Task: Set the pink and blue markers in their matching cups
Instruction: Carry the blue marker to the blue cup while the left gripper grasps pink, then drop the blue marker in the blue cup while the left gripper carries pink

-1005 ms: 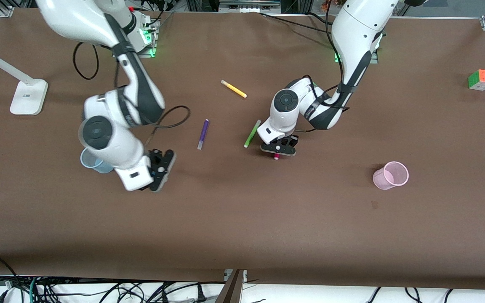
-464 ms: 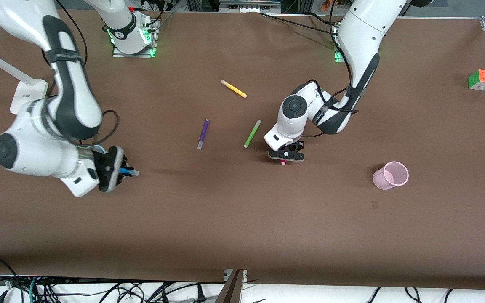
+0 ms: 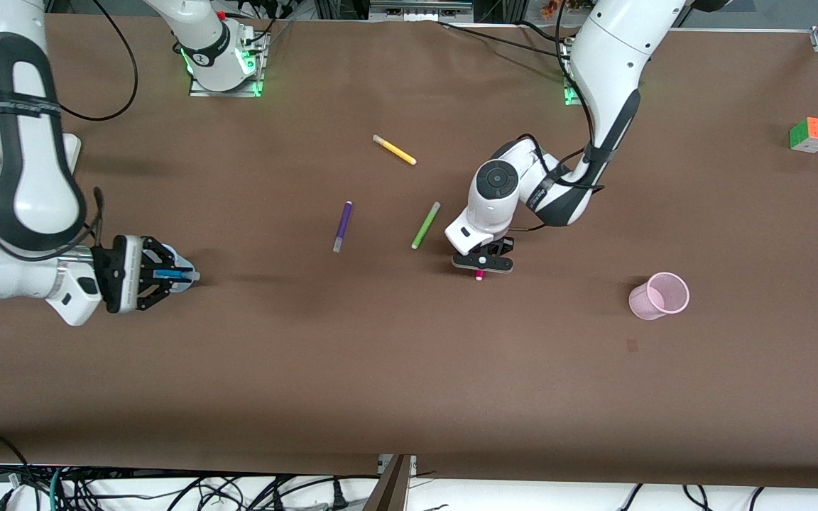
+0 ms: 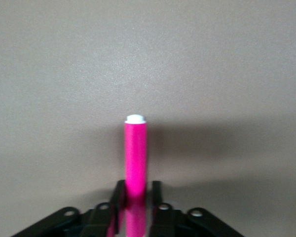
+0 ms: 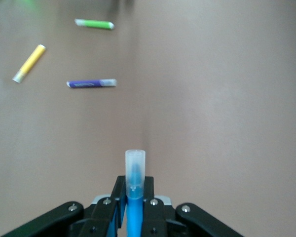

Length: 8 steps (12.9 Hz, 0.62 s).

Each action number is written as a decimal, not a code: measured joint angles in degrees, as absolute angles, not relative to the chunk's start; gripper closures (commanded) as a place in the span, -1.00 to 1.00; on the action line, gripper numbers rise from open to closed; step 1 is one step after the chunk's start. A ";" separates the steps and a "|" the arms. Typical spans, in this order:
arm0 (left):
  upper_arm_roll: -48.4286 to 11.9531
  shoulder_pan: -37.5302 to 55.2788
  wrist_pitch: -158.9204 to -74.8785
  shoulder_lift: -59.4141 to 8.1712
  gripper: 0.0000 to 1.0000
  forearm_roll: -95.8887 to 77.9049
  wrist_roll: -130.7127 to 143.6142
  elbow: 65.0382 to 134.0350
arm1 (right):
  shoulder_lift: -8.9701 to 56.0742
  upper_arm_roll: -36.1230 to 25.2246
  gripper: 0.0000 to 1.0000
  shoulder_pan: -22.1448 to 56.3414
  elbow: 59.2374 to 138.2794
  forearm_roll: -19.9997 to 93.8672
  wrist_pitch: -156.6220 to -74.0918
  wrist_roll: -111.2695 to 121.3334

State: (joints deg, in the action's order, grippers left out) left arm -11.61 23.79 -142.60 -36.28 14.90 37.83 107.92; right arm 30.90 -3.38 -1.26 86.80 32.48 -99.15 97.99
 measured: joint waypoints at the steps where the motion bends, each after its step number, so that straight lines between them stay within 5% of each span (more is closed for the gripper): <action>1: -11.60 23.80 -142.60 -36.29 1.00 14.90 37.84 107.92 | 30.90 -3.38 0.95 -2.28 87.48 33.69 -98.14 99.97; 5: -11.53 21.98 -141.51 -35.46 1.00 14.90 37.44 107.17 | 30.90 -3.38 0.94 -5.54 89.64 35.57 -95.41 106.83; 8: -14.93 13.91 -129.22 -30.79 1.00 10.40 33.15 102.73 | 30.95 -3.39 0.95 -8.15 92.23 38.14 -94.73 111.70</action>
